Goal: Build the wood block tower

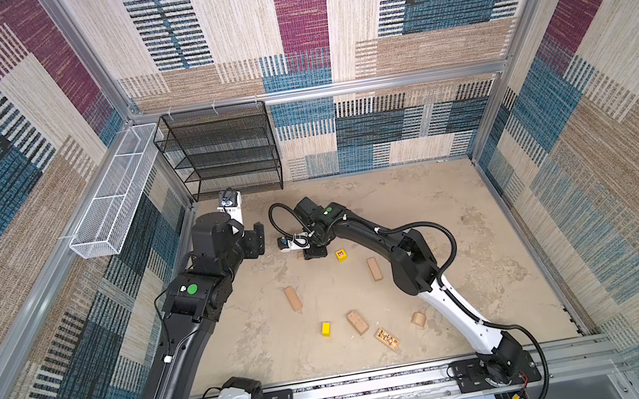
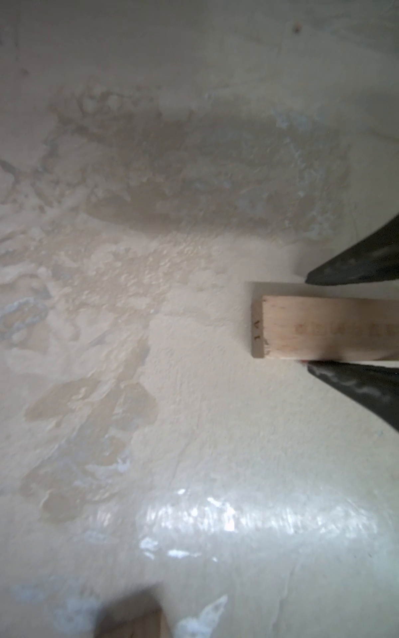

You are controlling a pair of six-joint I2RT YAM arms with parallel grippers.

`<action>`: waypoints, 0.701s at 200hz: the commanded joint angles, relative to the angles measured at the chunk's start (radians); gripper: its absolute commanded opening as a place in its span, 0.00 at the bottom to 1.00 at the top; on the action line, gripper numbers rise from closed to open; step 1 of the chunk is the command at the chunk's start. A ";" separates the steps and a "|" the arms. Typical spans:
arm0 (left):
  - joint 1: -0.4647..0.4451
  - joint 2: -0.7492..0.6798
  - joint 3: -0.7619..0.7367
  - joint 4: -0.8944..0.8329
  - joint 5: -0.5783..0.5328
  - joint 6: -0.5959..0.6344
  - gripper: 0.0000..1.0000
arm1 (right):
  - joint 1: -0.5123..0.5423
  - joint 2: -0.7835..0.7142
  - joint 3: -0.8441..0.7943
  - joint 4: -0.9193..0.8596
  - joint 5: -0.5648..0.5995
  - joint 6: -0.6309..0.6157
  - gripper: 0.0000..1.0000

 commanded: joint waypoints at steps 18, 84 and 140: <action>0.001 -0.002 -0.002 0.028 -0.005 -0.002 0.80 | -0.003 -0.003 -0.001 -0.010 -0.026 -0.025 0.35; 0.001 -0.002 -0.002 0.029 -0.008 -0.002 0.80 | -0.011 0.006 -0.002 -0.023 -0.016 -0.046 0.30; 0.001 -0.003 -0.002 0.029 -0.009 -0.001 0.80 | -0.020 0.012 -0.002 -0.011 -0.008 -0.030 0.31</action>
